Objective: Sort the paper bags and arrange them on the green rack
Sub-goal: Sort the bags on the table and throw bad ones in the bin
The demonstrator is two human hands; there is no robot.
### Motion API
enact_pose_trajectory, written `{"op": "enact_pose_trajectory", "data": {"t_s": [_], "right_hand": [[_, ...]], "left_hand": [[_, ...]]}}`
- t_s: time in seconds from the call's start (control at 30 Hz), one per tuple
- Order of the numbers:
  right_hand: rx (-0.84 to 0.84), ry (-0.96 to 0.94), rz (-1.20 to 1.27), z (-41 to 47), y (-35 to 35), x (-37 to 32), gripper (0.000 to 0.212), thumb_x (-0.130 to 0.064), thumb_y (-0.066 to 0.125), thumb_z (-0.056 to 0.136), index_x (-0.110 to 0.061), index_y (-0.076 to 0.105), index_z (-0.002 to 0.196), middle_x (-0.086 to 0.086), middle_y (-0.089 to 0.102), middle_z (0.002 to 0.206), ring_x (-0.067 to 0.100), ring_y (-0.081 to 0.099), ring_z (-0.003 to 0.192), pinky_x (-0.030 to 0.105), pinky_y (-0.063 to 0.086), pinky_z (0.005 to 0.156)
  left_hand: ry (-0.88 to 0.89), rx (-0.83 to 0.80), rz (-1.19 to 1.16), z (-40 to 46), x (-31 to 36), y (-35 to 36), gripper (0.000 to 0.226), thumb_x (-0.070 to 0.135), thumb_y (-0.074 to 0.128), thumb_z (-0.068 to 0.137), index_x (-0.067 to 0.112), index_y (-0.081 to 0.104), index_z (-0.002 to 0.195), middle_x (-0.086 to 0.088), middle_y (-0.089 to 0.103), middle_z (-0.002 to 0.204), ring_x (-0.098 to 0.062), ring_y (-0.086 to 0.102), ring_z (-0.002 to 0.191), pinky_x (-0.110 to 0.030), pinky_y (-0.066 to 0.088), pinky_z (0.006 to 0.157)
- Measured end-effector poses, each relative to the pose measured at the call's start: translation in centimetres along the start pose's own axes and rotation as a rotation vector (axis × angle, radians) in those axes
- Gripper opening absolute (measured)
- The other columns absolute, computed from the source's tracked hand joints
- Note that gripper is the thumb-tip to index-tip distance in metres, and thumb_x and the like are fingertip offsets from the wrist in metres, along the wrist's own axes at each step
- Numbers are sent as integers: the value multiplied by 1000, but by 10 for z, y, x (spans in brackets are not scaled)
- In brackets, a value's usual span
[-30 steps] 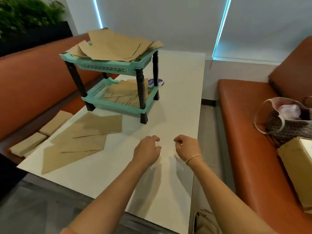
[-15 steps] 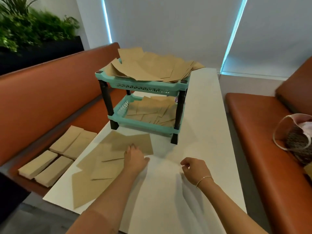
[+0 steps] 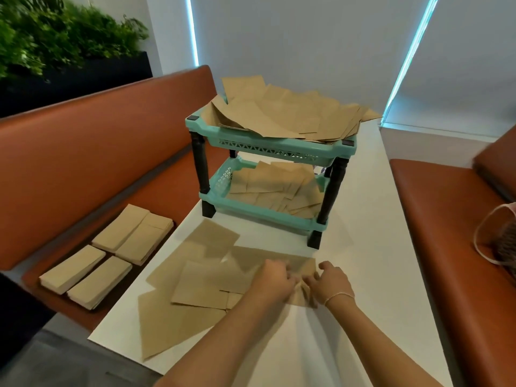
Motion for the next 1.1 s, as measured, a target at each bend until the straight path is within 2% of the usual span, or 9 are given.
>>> {"op": "enact_pose_trajectory", "data": {"t_s": [0.13,0.3,0.4,0.5,0.63,0.7,0.83,0.97,1.1], "right_hand": [[9,100,-70,-3,12,-20,69,-50,66,78,-12,37,127,13,42,126,31,44,118,39,43,93],[-52,231,45,4,11,-28,82,-32,84,64,-12,35,127,14,41,122,33,51,109,40,46,90],[-107,292,33,12,6,-23,88,-28,88,58,-9,36,127,14,49,120,32,54,108,40,45,94],[-145,323,-38,18,0,-10,94,-31,91,52,-7,37,125,11,56,116,30,55,110,38,43,98],[-198,310,-135,23,-4,6,79,-39,90,48,-12,50,109,5,55,97,27,58,104,37,46,96],[-240,309,-197,23,-6,12,71,-46,87,47,-17,52,101,2,55,95,25,60,103,36,47,96],[-250,314,-244,26,-10,27,75,-51,85,42,-21,56,104,0,57,92,23,59,90,32,49,85],[-210,337,-244,25,-21,43,70,-50,85,43,-23,52,99,-2,52,79,22,55,85,31,45,78],[-188,333,-260,19,-32,62,70,-44,86,50,-20,56,108,-1,53,83,21,55,83,31,45,73]], "left_hand": [[23,-105,-115,-6,-7,-10,37,17,52,92,17,54,129,-6,62,121,-21,60,108,-31,50,93],[40,10,-2,0,-32,-43,39,15,56,89,21,54,128,-3,56,128,-19,53,115,-25,44,96],[-40,-40,132,4,-49,-68,69,2,60,80,23,37,141,-6,41,139,-24,40,128,-34,43,103],[-171,-171,263,-2,-60,-78,93,5,75,70,21,23,146,-9,33,141,-31,37,129,-41,45,101],[-173,-194,356,-6,-61,-72,101,18,85,65,22,24,145,-6,20,149,-33,34,133,-44,44,102],[-158,-166,392,-6,-58,-69,98,23,85,65,22,27,144,-6,18,149,-31,29,135,-44,41,105],[-110,-137,440,-8,-53,-68,90,32,85,63,20,36,137,-5,29,141,-26,36,129,-40,43,103],[-109,-180,439,-10,-55,-64,97,28,89,57,21,35,137,-3,29,140,-27,41,125,-41,45,100],[-122,-158,451,-12,-56,-60,97,28,89,56,26,34,137,-4,33,138,-28,38,125,-43,43,101]]}}
Point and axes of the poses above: each hand's wrist, its own z-axis towards the middle knuckle, its own y-axis out of the palm, x = y × z, the point moved 3 cm from there along z, towards the middle knuckle
